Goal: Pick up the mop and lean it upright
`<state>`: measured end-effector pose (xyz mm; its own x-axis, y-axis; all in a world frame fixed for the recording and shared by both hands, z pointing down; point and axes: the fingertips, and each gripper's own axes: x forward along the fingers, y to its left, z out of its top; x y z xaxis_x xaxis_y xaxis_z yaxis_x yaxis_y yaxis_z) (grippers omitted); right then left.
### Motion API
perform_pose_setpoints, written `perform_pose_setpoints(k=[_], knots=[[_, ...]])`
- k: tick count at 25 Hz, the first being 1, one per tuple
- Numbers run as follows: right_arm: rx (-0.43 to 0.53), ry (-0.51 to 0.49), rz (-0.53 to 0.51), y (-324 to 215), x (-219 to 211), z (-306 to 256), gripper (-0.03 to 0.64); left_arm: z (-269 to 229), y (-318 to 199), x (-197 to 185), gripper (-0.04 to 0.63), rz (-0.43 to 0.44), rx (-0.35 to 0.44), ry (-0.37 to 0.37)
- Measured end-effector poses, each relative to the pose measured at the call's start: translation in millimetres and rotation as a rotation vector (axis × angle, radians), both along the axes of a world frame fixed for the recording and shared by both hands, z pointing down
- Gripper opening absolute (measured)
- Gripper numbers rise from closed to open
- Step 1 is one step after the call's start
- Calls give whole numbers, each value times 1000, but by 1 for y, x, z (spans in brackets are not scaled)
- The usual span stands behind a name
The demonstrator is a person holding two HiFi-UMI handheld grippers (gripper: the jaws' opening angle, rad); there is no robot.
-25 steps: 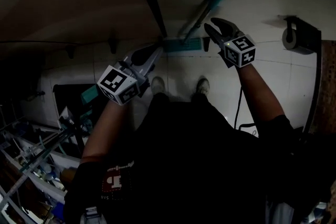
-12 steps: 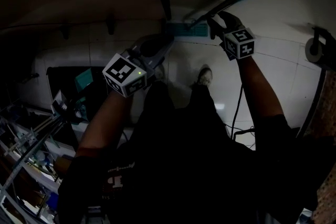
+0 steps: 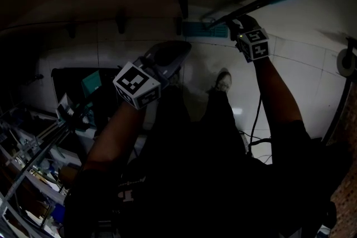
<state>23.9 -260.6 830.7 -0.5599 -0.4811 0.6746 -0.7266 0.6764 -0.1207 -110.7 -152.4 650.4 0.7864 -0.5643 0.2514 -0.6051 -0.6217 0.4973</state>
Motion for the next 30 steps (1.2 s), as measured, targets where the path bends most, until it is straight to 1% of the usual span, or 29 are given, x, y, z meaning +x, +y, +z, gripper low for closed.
perform_pose_setpoints(k=[1,6,9,12,15,17,20,23,25,30], knots=[[10,5,0,-1,0,1,139,1,1,-1,0,1,1,2],[8,13,-22,0,-5,-5,137,-7,0,-5,0,8,4,10],[11,18,-41,1,-1,-16,137,-17,-6,-2,0,11,35,8],[12,14,-56,6,3,-34,137,-35,-7,2,0,21,41,-3],[10,4,-57,12,4,-53,137,-52,-9,0,0,18,92,-6],[11,1,-62,15,5,-67,137,-65,-10,2,0,21,96,-6],[15,-2,-76,24,6,-92,137,-85,-9,6,0,31,143,-17],[27,-14,-84,30,5,-127,137,-115,-7,12,0,38,152,-4],[42,-22,-90,31,6,-154,137,-135,-8,15,0,43,188,3],[78,-42,-110,37,8,-222,136,-190,-2,21,0,47,235,22]])
